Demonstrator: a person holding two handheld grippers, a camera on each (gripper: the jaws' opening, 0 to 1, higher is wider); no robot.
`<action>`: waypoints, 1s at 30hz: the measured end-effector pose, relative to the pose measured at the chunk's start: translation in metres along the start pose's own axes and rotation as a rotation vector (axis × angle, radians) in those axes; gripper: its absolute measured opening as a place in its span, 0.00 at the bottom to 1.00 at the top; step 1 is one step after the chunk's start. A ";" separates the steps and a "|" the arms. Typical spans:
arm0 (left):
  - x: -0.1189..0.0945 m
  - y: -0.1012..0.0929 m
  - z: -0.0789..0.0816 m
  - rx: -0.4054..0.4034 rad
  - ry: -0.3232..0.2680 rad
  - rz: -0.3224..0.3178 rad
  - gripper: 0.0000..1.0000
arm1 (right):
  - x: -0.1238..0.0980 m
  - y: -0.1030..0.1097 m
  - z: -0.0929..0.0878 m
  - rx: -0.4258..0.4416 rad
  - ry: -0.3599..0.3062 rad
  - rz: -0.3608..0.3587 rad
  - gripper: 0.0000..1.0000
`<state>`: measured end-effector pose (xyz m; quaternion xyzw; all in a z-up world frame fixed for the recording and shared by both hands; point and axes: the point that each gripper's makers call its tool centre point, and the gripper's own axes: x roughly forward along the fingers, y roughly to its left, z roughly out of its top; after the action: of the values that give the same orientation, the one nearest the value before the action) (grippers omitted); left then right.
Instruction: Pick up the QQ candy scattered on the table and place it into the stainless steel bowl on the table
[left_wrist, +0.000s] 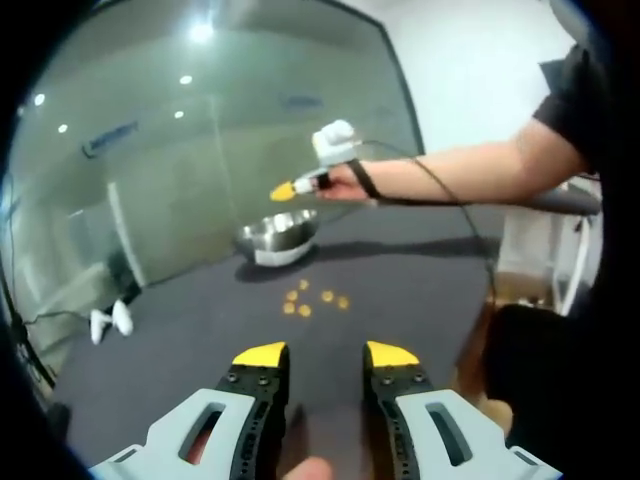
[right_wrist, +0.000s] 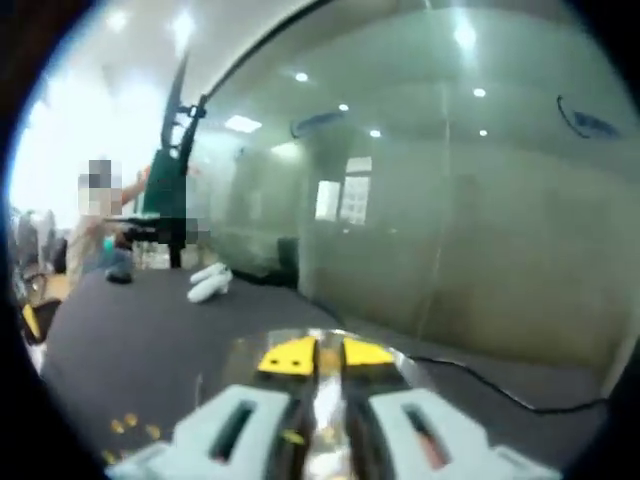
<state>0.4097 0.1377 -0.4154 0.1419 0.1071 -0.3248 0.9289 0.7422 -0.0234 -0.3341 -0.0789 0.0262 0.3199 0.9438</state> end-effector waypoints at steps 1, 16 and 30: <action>0.000 0.001 0.000 -0.001 0.001 0.000 0.31 | 0.000 -0.002 0.000 0.020 -0.005 -0.006 0.09; -0.001 0.000 0.000 -0.015 -0.005 -0.001 0.31 | -0.001 -0.015 -0.003 0.029 0.020 -0.059 0.11; -0.002 -0.006 0.008 -0.032 -0.030 -0.019 0.31 | -0.004 -0.011 -0.013 0.048 0.049 -0.025 0.16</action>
<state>0.4051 0.1324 -0.4086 0.1211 0.0997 -0.3338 0.9295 0.7456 -0.0363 -0.3449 -0.0643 0.0561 0.3053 0.9484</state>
